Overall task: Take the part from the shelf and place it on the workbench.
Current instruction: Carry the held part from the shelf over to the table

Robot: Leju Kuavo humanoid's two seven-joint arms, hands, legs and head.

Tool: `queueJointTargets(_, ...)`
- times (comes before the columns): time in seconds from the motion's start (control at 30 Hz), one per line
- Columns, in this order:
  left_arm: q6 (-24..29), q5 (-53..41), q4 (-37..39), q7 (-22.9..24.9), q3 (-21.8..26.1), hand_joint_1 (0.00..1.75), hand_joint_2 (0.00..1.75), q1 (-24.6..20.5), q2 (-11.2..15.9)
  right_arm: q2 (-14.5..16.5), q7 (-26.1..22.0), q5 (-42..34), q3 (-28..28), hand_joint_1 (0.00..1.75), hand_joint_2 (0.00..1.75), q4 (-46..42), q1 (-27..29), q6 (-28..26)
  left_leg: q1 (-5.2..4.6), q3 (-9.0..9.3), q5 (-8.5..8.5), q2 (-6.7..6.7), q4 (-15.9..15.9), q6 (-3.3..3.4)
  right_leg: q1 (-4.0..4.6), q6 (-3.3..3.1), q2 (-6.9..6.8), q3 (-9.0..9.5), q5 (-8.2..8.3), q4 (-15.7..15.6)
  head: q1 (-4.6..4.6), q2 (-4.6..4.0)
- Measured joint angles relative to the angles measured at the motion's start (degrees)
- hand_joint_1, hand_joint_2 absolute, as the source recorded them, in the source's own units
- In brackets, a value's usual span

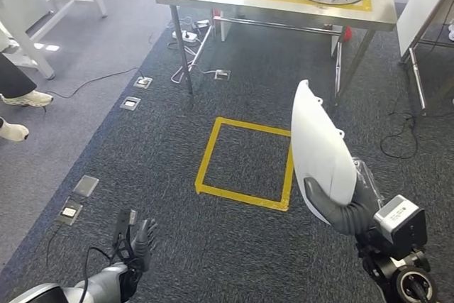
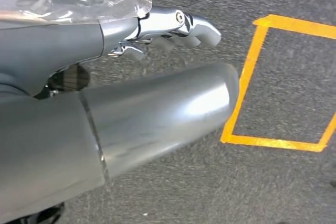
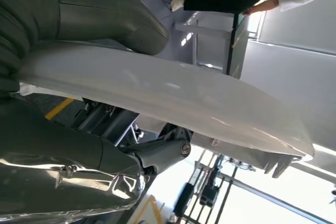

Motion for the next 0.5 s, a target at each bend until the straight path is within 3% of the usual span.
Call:
queueJointTargets(0.1, 0.0, 0.0, 0.0, 0.1, 0.0, 0.0, 0.0, 0.0, 0.0, 0.0, 0.0, 0.0, -0.1, 1.75, 1.75, -0.2, 0.1, 0.0, 0.06, -0.44, -0.26, 0.02, 0.2, -0.87, 0.13, -0.92, 0.11, 0.56, -0.46, -0.9, -0.19, 0.0)
queueJointTargets(0.17, 0.0, 0.0, 0.0, 0.1, 0.0, 0.0, 0.0, -0.1, -0.1, -0.1, 0.0, 0.0, -0.2, 1.75, 1.75, -0.4, 0.1, 0.0, 0.11, -1.53, -1.53, 0.14, 2.7, -1.57, -0.14, -1.43, 0.05, 1.39, -0.57, -1.5, -0.43, 0.0)
queueJointTargets(0.2, 0.0, 0.0, 0.0, 0.1, 0.0, 0.0, 0.0, -0.2, 0.0, -0.1, 0.0, 0.0, -0.2, 1.75, 1.75, -0.4, 0.0, 0.0, 0.24, -3.17, -2.69, 0.21, 5.8, -1.88, -0.21, -1.66, -0.01, 1.79, -0.69, -1.7, -0.6, 0.0)
queueJointTargets(0.27, -0.1, 0.0, 0.0, 0.1, 0.0, 0.0, 0.0, -0.1, 0.0, -0.1, -0.1, 0.0, -0.2, 1.75, 1.75, -0.4, 0.0, 0.2, 0.51, -8.2, -5.0, 0.27, 13.9, -2.34, -0.21, -2.01, -0.1, 2.3, -1.14, -1.8, -0.89, 0.0)
queueJointTargets(0.3, 0.0, -0.1, 0.0, 0.1, 0.0, 0.0, 0.0, 0.0, 0.0, -0.1, -0.1, 0.0, -0.2, 1.75, 1.75, -0.4, 0.1, 0.3, 0.64, -10.31, -5.23, 0.29, 16.7, -2.46, -0.21, -2.05, -0.1, 2.58, -1.39, -1.8, -0.98, 0.0)
queueJointTargets(0.33, -0.1, -0.1, 0.0, 0.1, 0.0, 0.0, 0.0, 0.2, 0.0, -0.1, -0.1, 0.0, -0.2, 1.75, 1.75, -0.4, 0.2, 0.4, 0.75, -11.43, -4.38, 0.3, 17.4, -2.5, -0.22, -2.04, -0.07, 2.92, -1.68, -1.8, -1.07, 0.0)
queueJointTargets(0.37, -0.1, -0.1, 0.0, 0.1, 0.0, 0.0, 0.0, 0.2, 0.0, -0.1, -0.2, 0.0, -0.2, 1.75, 1.75, -0.4, 0.2, 0.4, 0.82, -11.39, -2.69, 0.31, 16.0, -2.47, -0.22, -1.99, -0.04, 3.29, -1.98, -1.8, -1.16, 0.0)
queueJointTargets(0.43, -0.1, -0.1, 0.0, 0.1, 0.0, 0.0, 0.0, 0.1, 0.1, -0.1, -0.2, 0.0, -0.2, 1.75, 1.75, -0.4, 0.2, 0.6, 0.82, -8.3, 2.11, 0.4, 7.9, -2.17, -0.2, -1.69, 0.01, 4.18, -2.73, -1.8, -1.32, 0.0)
queueJointTargets(0.5, -0.1, -0.1, 0.0, 0.1, 0.0, 0.0, 0.0, 0.0, 0.1, -0.1, -0.3, 0.0, -0.2, 1.75, 1.75, -0.4, 0.1, 0.7, 0.55, -5.43, 4.35, 0.45, 1.5, -1.8, -0.03, -1.16, 0.05, 4.62, -3.43, -1.8, -1.31, 0.0)
